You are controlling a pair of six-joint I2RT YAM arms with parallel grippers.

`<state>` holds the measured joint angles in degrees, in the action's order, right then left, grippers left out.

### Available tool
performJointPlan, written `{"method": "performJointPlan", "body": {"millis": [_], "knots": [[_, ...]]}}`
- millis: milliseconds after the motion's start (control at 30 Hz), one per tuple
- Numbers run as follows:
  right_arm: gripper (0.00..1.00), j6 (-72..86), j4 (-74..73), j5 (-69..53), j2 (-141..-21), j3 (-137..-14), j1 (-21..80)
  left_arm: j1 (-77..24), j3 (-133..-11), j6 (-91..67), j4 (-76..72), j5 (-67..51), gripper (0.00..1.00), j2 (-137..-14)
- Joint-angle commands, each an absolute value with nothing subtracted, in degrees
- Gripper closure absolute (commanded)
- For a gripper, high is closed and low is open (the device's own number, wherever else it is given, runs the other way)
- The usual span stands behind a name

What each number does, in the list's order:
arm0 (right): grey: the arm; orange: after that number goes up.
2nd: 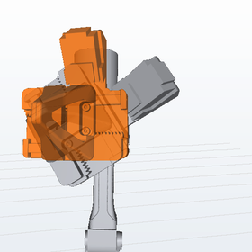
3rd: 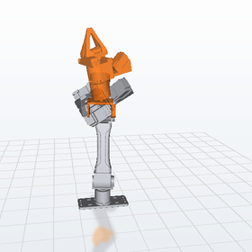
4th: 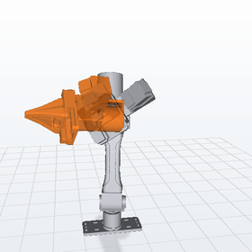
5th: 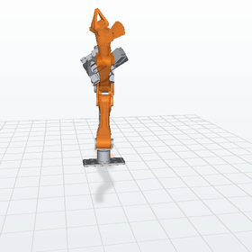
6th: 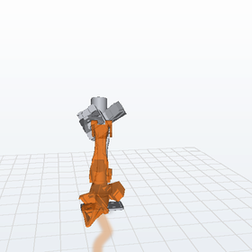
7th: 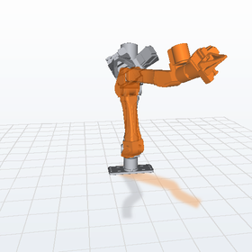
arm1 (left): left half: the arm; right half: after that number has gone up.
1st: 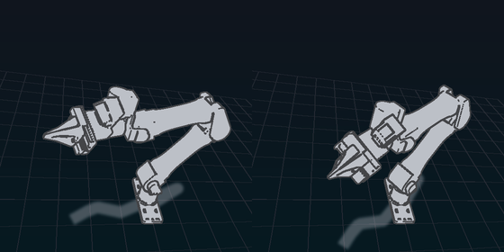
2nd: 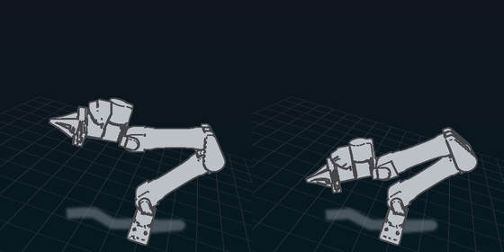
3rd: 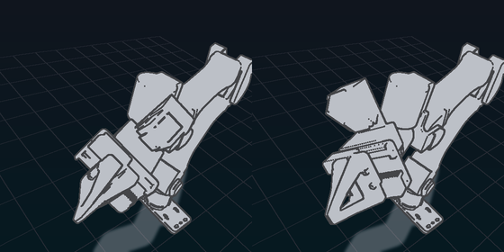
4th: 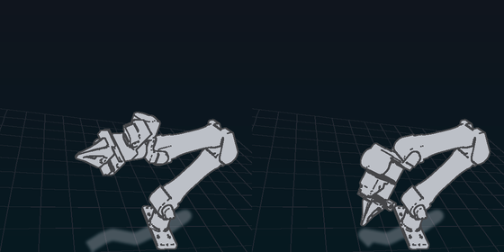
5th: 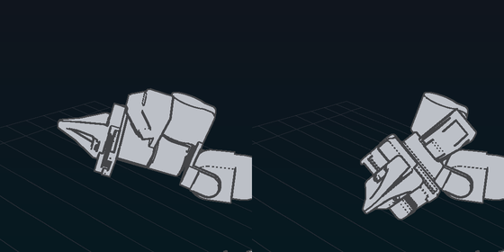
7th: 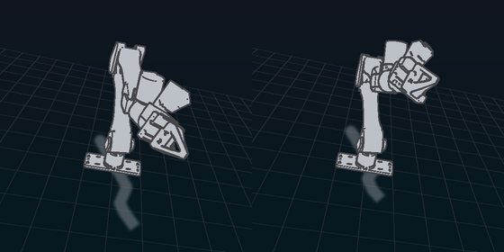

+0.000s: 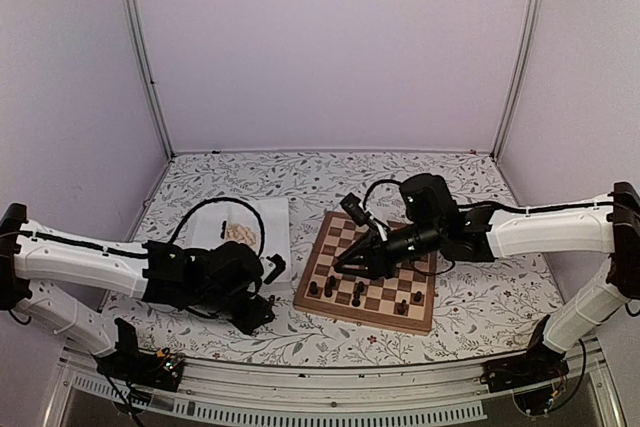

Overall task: Set up the chess pieces on the board
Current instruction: Pick up the chess piece at the center of the board, then place the chess piece on the chessboard.

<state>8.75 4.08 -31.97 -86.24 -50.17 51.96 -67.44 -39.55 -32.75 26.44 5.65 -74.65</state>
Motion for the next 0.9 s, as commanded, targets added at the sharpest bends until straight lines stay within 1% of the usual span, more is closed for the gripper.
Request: {"method": "performJointPlan", "body": {"millis": [0, 167, 333, 467, 700, 800, 867], "knots": [[0.66, 14.57, 7.02, -42.61, -90.91, -53.69, 50.06, -68.73, -37.97, -22.72, 11.20, 5.99, 0.92, -72.03], [0.64, 19.23, 9.09, -50.54, -96.64, -57.31, 49.63, -68.89, -38.92, -16.81, 5.97, 4.40, 0.92, -73.75], [0.63, 22.45, 9.80, -54.76, -100.92, -59.70, 49.59, -69.12, -39.85, -15.09, 4.14, 2.55, 0.92, -75.03], [0.61, 23.87, 10.93, -55.86, -102.58, -60.09, 49.67, -69.47, -40.52, -14.62, 3.19, 1.69, 0.92, -75.23], [0.61, 25.12, 11.43, -57.22, -105.30, -61.63, 50.58, -69.87, -42.36, -13.48, 2.41, 0.67, 0.92, -77.22], [0.63, 25.09, 11.47, -57.07, -105.79, -61.95, 50.79, -70.17, -43.16, -13.32, 2.29, 0.53, 0.92, -77.93], [0.66, 25.05, 11.43, -56.87, -105.90, -61.80, 50.74, -70.25, -43.55, -13.24, 2.29, 0.64, 0.92, -78.24]]}}
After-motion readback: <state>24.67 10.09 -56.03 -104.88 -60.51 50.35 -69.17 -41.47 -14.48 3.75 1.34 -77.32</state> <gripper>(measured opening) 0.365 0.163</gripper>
